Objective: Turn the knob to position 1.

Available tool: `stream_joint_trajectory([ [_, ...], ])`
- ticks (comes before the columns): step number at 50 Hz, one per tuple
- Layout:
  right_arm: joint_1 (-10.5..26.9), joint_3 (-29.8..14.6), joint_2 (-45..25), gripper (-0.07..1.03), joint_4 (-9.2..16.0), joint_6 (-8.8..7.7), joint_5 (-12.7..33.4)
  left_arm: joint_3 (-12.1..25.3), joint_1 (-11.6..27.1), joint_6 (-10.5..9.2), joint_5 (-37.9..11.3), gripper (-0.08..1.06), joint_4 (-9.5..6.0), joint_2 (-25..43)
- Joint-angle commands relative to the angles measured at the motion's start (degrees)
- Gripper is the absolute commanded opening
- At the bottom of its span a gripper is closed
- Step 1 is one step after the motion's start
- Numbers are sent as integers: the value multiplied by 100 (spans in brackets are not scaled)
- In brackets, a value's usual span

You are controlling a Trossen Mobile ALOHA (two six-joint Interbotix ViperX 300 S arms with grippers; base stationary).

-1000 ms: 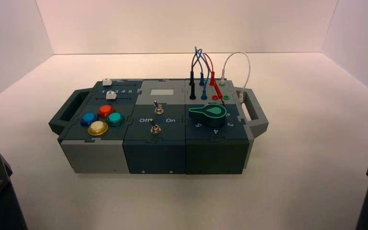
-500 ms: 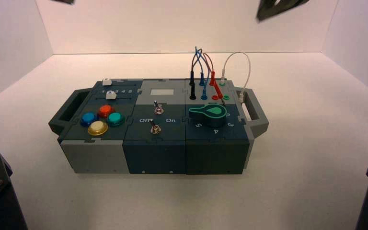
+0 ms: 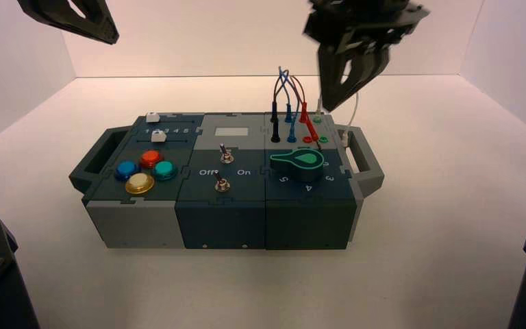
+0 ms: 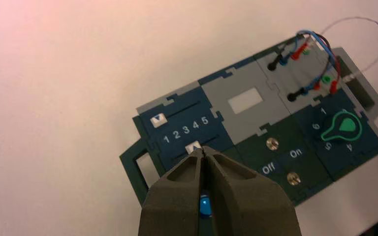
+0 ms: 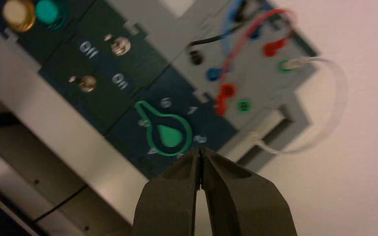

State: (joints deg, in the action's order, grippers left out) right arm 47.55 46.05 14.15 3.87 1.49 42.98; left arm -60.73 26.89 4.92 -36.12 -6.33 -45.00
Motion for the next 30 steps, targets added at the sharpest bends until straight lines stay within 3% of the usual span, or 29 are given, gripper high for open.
stream_joint_trajectory([
  [1,202,-246,-149,-2,229,-18,0,229,202,9,-26,-3,-9,88],
  [16,571,-475,-545,-2,668,-44,9,519,571,9,-35,-3,-9,510],
  [30,642,-536,-923,-2,835,-53,26,545,589,9,-44,-3,-9,545],
])
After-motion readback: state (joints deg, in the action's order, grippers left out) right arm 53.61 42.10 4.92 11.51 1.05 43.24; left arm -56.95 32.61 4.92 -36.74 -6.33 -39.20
